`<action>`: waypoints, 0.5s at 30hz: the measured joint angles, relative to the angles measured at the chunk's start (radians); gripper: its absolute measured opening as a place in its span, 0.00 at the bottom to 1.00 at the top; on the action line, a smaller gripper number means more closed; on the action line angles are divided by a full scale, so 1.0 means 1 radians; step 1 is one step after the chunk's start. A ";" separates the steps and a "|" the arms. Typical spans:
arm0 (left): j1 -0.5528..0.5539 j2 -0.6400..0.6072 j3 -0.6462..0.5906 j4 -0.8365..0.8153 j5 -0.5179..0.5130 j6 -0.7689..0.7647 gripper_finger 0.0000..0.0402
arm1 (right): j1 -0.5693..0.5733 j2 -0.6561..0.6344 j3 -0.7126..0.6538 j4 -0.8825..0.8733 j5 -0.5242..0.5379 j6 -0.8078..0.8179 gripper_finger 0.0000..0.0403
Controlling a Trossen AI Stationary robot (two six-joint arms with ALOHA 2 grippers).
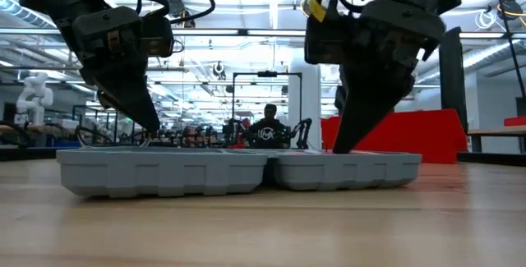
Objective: Prefit tool cases
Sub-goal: Remove the hex key set from the toolbox
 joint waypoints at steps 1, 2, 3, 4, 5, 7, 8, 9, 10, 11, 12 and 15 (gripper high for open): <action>0.000 0.000 0.000 -0.001 -0.001 0.000 0.17 | 0.004 -0.007 0.002 -0.001 0.013 -0.008 0.02; 0.000 0.000 0.000 -0.001 -0.001 0.000 0.17 | 0.007 -0.016 0.003 -0.006 0.025 -0.011 0.02; 0.000 0.000 0.000 0.000 -0.001 0.000 0.17 | 0.009 -0.026 0.003 -0.012 0.033 -0.011 0.02; 0.000 0.000 0.000 -0.001 -0.001 0.000 0.17 | 0.011 -0.036 0.003 -0.019 0.036 -0.013 0.02; 0.000 0.000 0.000 0.000 -0.002 0.000 0.17 | 0.013 -0.045 0.002 -0.019 0.035 -0.019 0.02; 0.000 0.000 0.000 -0.002 -0.004 0.000 0.17 | 0.017 -0.056 0.003 -0.014 0.035 -0.030 0.02; 0.000 0.000 0.000 0.000 -0.012 0.002 0.17 | 0.021 -0.058 0.004 -0.011 0.036 -0.033 0.03; 0.000 0.000 0.000 -0.001 -0.015 0.005 0.17 | 0.025 -0.058 0.004 -0.009 0.037 -0.033 0.04; 0.000 0.000 0.000 -0.001 -0.017 0.005 0.17 | 0.028 -0.057 0.004 -0.010 0.039 -0.033 0.05; 0.000 0.000 0.000 -0.001 -0.018 0.005 0.17 | 0.029 -0.057 0.004 -0.009 0.038 -0.034 0.06; 0.000 0.000 0.000 -0.001 -0.019 0.005 0.17 | 0.029 -0.057 0.004 -0.005 0.038 -0.034 0.07; 0.000 0.000 0.000 -0.001 -0.019 0.005 0.17 | 0.026 -0.057 0.005 0.009 0.042 -0.034 0.12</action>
